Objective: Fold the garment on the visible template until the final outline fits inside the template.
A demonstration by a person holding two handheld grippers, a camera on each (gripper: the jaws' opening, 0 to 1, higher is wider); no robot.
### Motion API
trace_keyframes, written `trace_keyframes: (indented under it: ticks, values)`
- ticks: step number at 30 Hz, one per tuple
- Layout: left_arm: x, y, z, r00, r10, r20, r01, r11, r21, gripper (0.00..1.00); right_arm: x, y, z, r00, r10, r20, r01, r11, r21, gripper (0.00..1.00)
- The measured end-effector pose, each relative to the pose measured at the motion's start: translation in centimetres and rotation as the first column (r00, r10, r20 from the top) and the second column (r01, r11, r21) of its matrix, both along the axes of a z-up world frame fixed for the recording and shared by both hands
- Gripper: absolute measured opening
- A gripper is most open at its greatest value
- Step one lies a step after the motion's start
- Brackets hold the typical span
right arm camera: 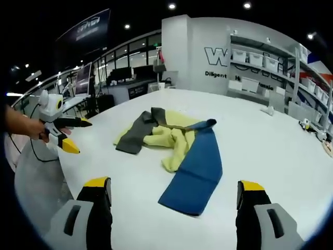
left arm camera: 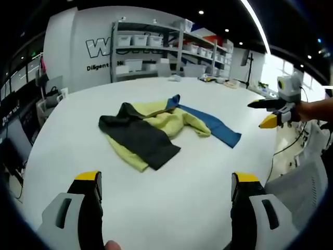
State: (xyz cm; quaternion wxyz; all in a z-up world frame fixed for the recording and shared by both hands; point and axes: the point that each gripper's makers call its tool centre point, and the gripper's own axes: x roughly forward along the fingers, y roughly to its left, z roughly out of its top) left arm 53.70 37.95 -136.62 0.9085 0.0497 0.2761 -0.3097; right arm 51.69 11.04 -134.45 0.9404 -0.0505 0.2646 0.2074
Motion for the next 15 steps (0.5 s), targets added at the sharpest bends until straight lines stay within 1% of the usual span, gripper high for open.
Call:
trace_keyframes:
  ticks: [4, 15]
  values:
    - [0.3, -0.1, 0.2, 1.0, -0.011, 0.008, 0.011, 1.0, 0.011, 0.99, 0.3, -0.1, 0.0, 1.0, 0.0, 0.003, 0.0, 1.0, 0.0, 0.99]
    - [1.1, -0.1, 0.8, 1.0, -0.01, 0.013, 0.01, 1.0, 0.006, 0.99, 0.3, -0.2, -0.1, 1.0, 0.011, -0.001, -0.011, 1.0, 0.002, 0.98]
